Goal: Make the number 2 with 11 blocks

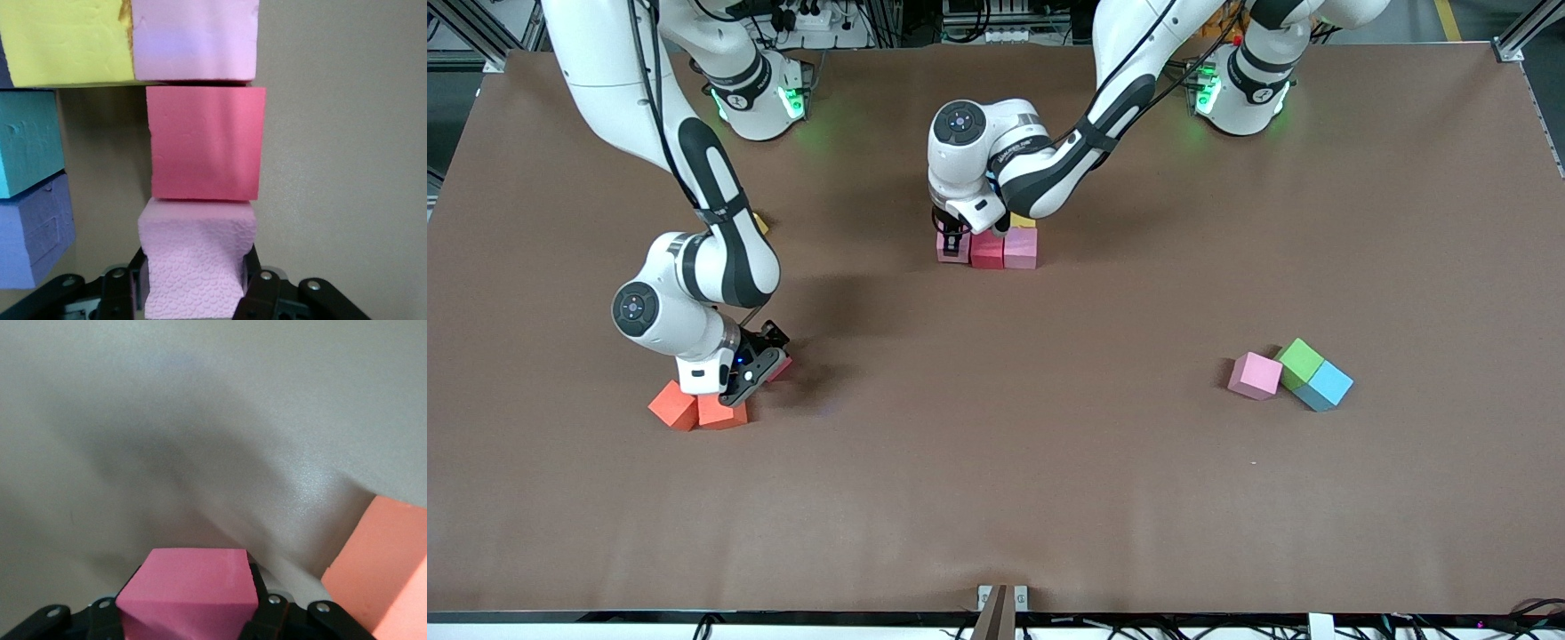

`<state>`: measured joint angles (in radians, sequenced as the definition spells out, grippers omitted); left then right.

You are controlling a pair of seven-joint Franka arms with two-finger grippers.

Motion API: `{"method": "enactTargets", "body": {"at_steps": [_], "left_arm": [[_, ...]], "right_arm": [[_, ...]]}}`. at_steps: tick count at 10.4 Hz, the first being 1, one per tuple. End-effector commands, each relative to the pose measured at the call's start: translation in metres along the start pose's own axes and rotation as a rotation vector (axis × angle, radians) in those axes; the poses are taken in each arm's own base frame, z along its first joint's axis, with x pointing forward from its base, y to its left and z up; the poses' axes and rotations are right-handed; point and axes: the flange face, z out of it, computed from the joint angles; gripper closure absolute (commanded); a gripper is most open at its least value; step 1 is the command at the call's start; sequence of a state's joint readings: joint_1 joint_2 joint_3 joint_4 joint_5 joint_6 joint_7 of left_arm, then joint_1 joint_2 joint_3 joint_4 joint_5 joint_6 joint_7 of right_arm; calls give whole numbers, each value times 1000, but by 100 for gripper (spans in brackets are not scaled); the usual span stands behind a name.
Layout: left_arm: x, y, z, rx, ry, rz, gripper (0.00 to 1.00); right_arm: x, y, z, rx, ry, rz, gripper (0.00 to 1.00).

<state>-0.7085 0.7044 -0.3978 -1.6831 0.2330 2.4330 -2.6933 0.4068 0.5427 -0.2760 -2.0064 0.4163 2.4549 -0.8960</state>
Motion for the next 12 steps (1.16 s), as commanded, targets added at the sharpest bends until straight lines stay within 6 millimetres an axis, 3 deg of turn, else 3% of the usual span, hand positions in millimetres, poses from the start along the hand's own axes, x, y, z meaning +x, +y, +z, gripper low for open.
{"method": "enactTargets", "body": {"at_steps": [1,4,6,7,8,10,12], "left_arm": [[-3,4,3,-18,19,10,48],[-2,4,4,-16,20,11,45],[-2,3,6,-14,22,13,44],[-1,4,7,-13,23,11,38],[-1,5,7,-14,22,9,36],[-1,5,7,-14,22,7,4],[2,8,8,-17,25,15,0]], "right_arm": [[4,1,-9,25,24,60,81],[19,-11,-13,51,72,119,82],[44,-42,-18,61,77,272,82],[56,-57,-30,61,90,332,82],[57,-64,-37,90,65,397,82],[57,-67,-57,136,36,530,82],[60,-75,-68,142,44,622,82]]}}
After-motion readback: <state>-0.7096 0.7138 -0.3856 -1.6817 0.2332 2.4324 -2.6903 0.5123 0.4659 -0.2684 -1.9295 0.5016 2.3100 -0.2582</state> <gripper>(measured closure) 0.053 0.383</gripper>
